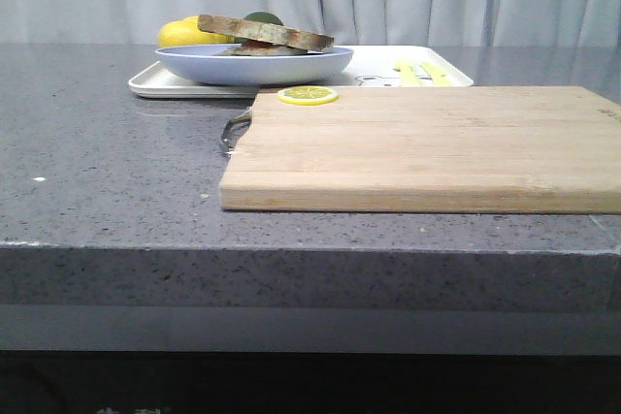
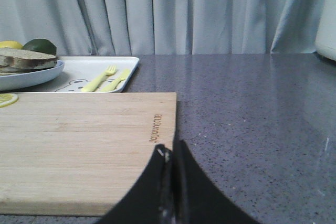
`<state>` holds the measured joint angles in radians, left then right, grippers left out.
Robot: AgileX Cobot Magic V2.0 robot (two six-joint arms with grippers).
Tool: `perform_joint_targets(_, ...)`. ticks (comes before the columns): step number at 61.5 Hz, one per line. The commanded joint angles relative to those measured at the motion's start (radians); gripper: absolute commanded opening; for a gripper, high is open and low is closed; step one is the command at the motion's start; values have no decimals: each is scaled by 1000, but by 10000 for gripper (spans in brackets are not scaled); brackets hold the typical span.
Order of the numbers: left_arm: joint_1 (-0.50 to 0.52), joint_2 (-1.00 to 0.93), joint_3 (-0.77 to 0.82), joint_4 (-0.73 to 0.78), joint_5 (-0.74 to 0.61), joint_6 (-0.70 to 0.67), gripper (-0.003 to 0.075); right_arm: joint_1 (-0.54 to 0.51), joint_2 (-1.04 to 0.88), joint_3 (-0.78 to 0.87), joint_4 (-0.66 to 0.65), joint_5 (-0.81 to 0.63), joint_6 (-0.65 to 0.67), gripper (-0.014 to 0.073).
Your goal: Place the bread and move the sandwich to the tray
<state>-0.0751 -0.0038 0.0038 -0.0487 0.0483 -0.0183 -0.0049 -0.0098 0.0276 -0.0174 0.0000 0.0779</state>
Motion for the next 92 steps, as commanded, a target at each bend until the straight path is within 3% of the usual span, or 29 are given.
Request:
perform_joint_targets(1,-6,-19,2,-6,-81,0,-20,-18,-18,-3,-7,-87,4,-68)
perform_joint_targets(92,-6,-19,2,-6,-81,0,-20,-18,-18,-3,41,-63,9,-68)
